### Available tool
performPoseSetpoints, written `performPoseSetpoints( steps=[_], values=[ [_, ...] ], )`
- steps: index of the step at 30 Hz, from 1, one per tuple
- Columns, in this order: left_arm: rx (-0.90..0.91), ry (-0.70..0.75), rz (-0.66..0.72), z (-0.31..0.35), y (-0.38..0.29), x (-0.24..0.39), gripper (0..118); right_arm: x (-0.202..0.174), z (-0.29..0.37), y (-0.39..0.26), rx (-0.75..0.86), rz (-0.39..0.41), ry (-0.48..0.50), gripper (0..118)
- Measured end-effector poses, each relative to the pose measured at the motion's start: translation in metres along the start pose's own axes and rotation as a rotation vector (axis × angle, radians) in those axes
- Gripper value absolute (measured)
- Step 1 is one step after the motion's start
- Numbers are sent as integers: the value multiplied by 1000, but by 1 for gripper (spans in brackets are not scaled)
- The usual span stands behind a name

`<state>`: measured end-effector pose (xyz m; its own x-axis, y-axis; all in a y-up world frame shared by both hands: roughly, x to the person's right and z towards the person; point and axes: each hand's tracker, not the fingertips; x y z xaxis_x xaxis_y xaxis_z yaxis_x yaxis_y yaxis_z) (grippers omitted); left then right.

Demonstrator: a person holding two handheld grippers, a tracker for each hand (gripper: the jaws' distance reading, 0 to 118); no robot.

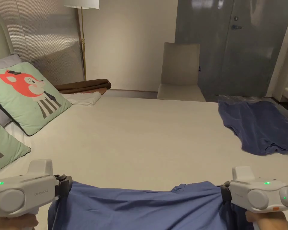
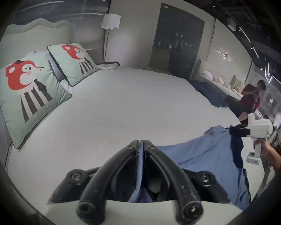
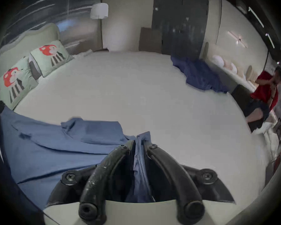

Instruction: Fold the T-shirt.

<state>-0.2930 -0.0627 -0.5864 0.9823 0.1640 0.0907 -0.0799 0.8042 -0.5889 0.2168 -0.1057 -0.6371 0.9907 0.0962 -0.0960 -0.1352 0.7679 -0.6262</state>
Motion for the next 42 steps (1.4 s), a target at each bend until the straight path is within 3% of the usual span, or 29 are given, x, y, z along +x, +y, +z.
performPoseSetpoints(
  steps=[6, 11, 21, 30, 38, 42],
  values=[
    [156, -13, 49, 41, 52, 12, 1, 26, 93, 48, 221, -49, 5, 8],
    [303, 2, 0, 76, 121, 41, 1, 45, 167, 97, 425, -103, -8, 8],
    [583, 39, -50, 130, 257, 95, 1, 62, 278, 199, 757, -93, -82, 8],
    [634, 69, -73, 102, 272, 108, 1, 76, 250, 218, 788, -82, -99, 8],
    [476, 115, -139, 14, 194, 96, 1, 75, 159, 155, 624, -134, -76, 8],
    [353, 111, -98, -26, 138, 85, 1, 75, 113, 108, 515, -172, -54, 8]
  ],
)
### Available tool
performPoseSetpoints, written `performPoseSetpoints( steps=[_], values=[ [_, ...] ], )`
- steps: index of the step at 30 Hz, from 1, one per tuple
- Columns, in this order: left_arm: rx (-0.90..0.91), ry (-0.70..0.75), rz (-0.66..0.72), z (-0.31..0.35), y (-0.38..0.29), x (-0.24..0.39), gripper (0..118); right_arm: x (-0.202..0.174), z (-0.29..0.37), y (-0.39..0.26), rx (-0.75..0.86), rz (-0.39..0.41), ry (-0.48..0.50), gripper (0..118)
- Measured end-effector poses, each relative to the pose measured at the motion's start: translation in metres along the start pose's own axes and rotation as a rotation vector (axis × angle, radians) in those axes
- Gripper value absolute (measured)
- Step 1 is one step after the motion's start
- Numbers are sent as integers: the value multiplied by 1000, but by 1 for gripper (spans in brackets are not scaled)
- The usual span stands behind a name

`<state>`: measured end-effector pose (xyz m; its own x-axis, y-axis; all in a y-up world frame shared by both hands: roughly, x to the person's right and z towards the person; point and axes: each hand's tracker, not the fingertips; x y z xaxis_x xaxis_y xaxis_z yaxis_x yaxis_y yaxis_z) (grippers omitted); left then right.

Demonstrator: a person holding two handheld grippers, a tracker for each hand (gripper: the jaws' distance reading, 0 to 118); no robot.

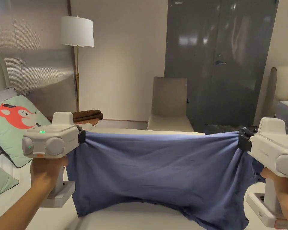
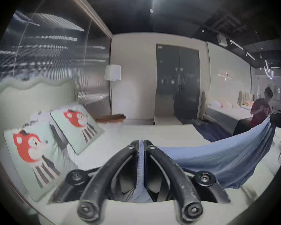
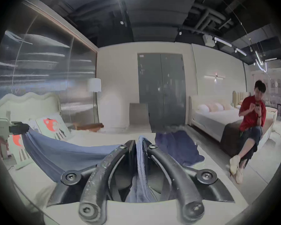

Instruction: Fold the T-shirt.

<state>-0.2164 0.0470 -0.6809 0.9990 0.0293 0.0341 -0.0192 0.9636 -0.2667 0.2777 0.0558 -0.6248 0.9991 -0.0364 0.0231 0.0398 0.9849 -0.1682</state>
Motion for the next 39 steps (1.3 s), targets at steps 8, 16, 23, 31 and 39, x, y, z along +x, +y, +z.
performPoseSetpoints(
  steps=[8, 16, 23, 31, 39],
  values=[
    [-221, 4, 46, 5, -129, -15, 1, 5, 9, -122, -213, -66, 25, 8],
    [-342, 3, 98, 57, -221, -51, 1, 2, 83, -222, -355, -144, 53, 8],
    [-350, -11, 138, 136, -251, -68, 1, -1, 174, -262, -376, -210, 65, 8],
    [-386, -16, 171, 231, -286, -78, 1, -10, 278, -275, -363, -213, 69, 8],
    [-436, -11, 93, 292, -330, -70, 1, -15, 327, -309, -505, -139, 24, 8]
  ],
)
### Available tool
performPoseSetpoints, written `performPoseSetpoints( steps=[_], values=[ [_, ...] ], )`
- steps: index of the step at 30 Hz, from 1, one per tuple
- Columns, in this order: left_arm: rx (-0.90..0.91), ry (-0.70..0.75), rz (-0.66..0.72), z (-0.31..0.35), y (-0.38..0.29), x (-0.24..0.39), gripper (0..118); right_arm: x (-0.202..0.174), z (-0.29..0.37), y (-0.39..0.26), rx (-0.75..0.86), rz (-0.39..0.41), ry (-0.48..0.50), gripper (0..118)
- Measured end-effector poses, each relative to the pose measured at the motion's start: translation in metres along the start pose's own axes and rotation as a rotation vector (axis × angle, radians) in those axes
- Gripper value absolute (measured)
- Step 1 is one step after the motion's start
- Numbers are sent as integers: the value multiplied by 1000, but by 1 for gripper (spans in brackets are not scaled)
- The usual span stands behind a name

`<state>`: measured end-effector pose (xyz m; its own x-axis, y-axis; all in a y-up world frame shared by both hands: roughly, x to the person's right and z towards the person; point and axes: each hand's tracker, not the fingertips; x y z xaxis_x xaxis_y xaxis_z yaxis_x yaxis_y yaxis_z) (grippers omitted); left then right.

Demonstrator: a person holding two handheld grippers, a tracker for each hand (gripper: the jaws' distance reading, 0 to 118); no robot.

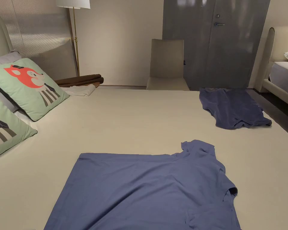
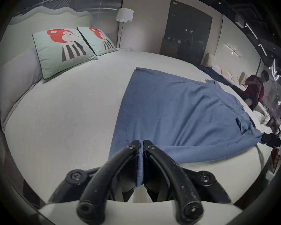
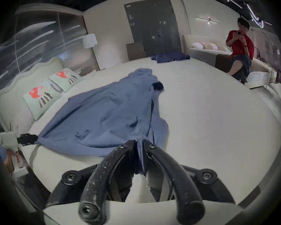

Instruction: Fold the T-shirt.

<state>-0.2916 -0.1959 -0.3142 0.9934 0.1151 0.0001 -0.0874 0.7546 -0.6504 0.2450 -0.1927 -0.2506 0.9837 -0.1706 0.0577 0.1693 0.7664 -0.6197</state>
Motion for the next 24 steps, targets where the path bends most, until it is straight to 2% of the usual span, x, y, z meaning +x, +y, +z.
performPoseSetpoints(
  steps=[2, 6, 7, 8, 9, 10, 11, 12, 13, 20, 24],
  values=[
    [-27, 13, -20, -2, -8, 1, 1, 2, -6, -10, -64, -9, -12, 8],
    [-25, 22, 30, -2, -5, 2, 2, -1, -2, -7, -50, -40, -8, 9],
    [-30, 25, 49, 0, 0, 4, 8, -5, 1, -1, -46, -36, -13, 14],
    [-18, 26, 63, 2, 5, 8, 18, -12, 5, 7, -28, -10, -37, 24],
    [-1, 42, 66, 5, 12, 13, 38, -16, 10, 17, 16, 18, -61, 41],
    [34, 53, 73, 7, 19, 17, 74, -21, 14, 26, 60, 42, -64, 74],
    [82, 47, 78, 9, 29, 22, 98, -28, 17, 37, 106, 62, -52, 97],
    [132, 36, 78, 15, 38, 31, 113, -35, 20, 49, 148, 78, -53, 112],
    [183, 27, 79, 20, 48, 37, 116, -41, 25, 60, 197, 82, -51, 113],
    [513, -18, -35, 68, 115, 96, 116, -90, 58, 121, 515, 142, -93, 113],
    [643, -22, -100, 82, 129, 117, 113, -108, 71, 133, 623, 182, -143, 113]
  ],
)
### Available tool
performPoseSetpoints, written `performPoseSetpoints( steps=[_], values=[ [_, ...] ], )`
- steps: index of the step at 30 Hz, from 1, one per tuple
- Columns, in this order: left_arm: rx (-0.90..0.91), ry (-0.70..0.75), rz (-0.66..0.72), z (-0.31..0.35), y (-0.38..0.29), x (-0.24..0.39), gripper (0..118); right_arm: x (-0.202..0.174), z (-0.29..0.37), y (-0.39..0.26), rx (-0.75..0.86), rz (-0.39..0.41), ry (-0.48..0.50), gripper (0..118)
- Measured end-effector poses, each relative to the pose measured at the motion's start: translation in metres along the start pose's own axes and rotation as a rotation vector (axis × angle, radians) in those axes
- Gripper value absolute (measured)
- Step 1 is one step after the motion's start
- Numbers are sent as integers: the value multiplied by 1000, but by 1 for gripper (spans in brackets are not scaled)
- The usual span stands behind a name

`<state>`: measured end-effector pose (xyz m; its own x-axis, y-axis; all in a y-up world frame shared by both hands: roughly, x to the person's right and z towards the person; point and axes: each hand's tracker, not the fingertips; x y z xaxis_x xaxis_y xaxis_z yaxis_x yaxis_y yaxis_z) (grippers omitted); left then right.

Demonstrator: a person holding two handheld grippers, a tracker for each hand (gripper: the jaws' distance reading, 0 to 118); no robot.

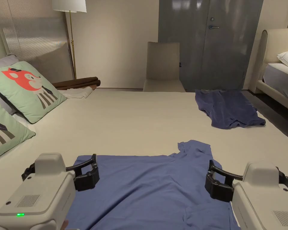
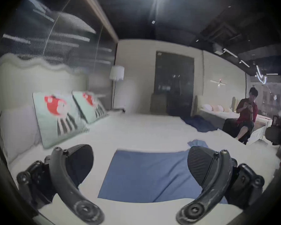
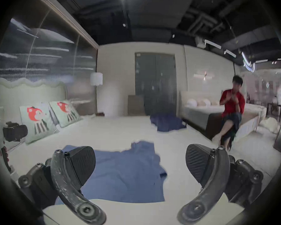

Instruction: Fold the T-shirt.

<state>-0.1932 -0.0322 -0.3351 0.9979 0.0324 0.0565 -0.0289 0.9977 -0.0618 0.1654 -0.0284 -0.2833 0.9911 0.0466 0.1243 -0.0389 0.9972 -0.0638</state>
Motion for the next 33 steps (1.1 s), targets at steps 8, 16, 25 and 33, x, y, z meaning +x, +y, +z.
performPoseSetpoints(
  steps=[8, 16, 25, 33],
  values=[
    [20, -89, -35, 5, -2, 10, 0, -8, 0, 3, 10, 12, -23, 0],
    [-193, -81, -44, -4, -11, -5, 0, -7, -3, -3, -14, -13, 3, 0],
    [-608, -23, 41, -1, -84, -76, 0, -2, -2, -21, -86, -18, 17, 0],
    [-710, 57, 106, 18, -131, -109, 114, 0, -3, -32, -135, -25, 33, 0]
  ],
)
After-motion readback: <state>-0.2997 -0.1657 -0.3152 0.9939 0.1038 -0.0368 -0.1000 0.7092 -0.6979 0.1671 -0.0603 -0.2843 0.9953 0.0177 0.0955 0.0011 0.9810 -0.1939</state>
